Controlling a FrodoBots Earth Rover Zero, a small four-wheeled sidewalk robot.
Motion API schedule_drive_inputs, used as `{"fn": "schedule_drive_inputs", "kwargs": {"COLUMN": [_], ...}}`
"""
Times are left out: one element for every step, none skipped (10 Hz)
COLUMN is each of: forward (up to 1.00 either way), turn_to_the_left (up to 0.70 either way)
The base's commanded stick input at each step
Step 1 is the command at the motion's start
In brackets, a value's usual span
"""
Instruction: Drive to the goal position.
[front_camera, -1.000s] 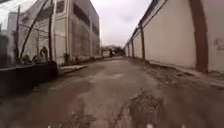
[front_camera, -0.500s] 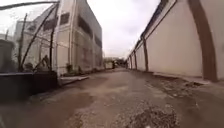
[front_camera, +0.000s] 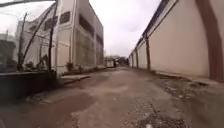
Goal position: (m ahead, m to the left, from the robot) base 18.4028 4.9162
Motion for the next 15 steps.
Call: {"fn": "schedule_drive_inputs", "kwargs": {"forward": [0.85, 0.85, 0.85, 0.85, 0.85, 0.85, 0.85, 0.85, 0.85, 0.85, 0.85, 0.85, 0.85, 0.85, 0.85], "turn_to_the_left": [0.00, 0.00, 0.00, 0.00, 0.00, 0.00, 0.00, 0.00, -0.01, -0.03, -0.05, -0.03, 0.00, 0.00, 0.00]}}
